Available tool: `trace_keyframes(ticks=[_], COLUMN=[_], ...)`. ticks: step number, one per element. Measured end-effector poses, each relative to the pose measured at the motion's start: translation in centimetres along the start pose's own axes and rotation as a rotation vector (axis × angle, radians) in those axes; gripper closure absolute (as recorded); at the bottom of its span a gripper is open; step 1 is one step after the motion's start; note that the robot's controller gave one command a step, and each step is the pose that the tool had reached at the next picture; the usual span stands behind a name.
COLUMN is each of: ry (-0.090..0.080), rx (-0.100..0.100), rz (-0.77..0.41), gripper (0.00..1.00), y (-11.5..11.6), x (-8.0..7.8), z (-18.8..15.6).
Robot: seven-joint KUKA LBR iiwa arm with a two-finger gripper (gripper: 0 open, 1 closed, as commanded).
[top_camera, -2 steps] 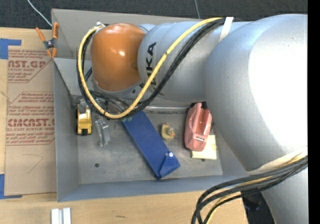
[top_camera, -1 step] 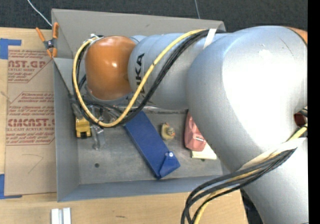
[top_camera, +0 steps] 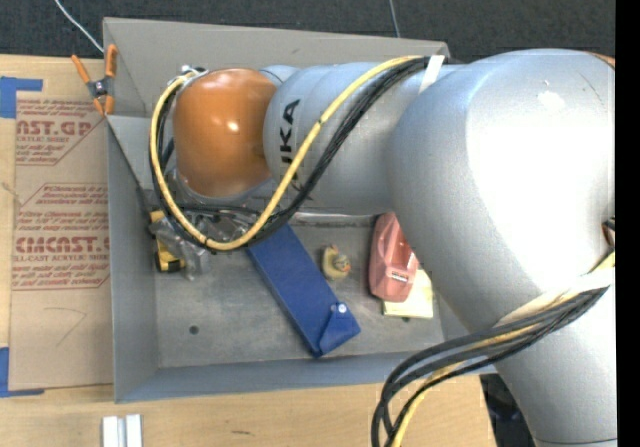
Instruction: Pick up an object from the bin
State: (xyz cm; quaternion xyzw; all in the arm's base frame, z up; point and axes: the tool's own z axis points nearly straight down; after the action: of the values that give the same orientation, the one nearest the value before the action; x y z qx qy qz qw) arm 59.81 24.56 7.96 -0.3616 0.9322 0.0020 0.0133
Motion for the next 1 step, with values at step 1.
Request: trace_keyframes(ticks=[1], ry=[0.0], rx=[-0.001], rz=[0.0], gripper=[1.0], y=[-0.01], x=[0.01], z=[0.0])
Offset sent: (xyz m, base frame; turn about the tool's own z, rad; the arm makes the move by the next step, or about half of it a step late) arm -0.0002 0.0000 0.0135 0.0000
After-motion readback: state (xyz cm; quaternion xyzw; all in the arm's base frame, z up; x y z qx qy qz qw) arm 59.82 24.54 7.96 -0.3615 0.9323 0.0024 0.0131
